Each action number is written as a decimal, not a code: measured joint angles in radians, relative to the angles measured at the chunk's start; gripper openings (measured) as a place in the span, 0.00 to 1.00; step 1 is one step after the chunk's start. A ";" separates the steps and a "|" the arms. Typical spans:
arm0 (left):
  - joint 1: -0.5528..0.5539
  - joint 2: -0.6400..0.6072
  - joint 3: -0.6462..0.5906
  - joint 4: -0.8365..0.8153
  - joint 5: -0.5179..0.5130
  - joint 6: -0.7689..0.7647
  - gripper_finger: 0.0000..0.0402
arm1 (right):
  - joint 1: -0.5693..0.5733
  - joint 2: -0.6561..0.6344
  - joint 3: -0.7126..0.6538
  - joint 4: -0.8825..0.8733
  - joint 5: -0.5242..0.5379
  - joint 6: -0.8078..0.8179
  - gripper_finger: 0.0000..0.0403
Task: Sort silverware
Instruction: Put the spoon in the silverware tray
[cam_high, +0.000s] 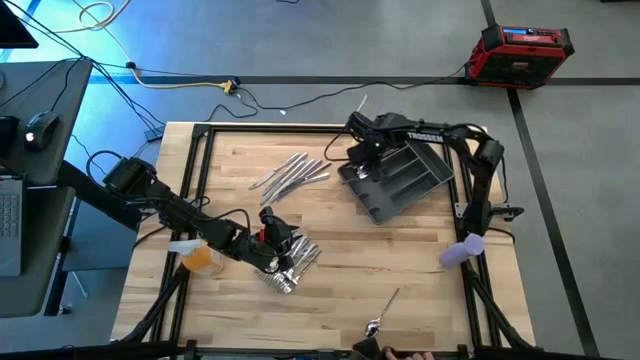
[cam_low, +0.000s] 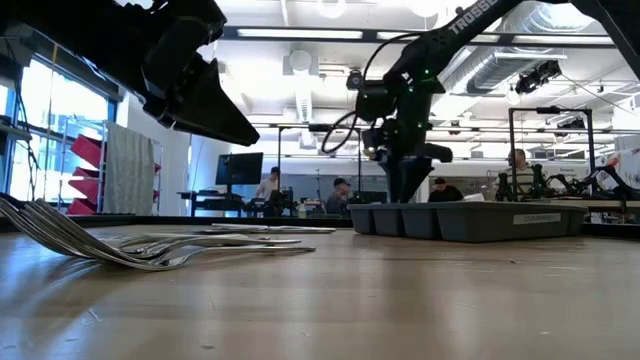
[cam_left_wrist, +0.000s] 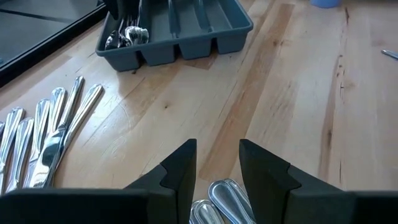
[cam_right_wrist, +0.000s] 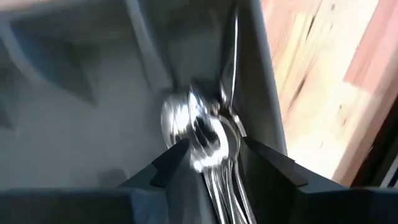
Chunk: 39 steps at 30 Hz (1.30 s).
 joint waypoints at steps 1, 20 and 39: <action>0.000 0.000 0.000 0.000 0.000 0.000 0.26 | 0.009 0.000 0.000 0.013 0.003 -0.001 0.31; 0.000 0.001 0.000 0.000 0.037 -0.004 0.26 | 0.063 0.072 -0.001 0.129 0.065 0.072 0.20; 0.000 0.007 0.000 -0.003 0.037 -0.002 0.26 | -0.013 0.038 0.249 -0.323 -0.085 -0.315 0.00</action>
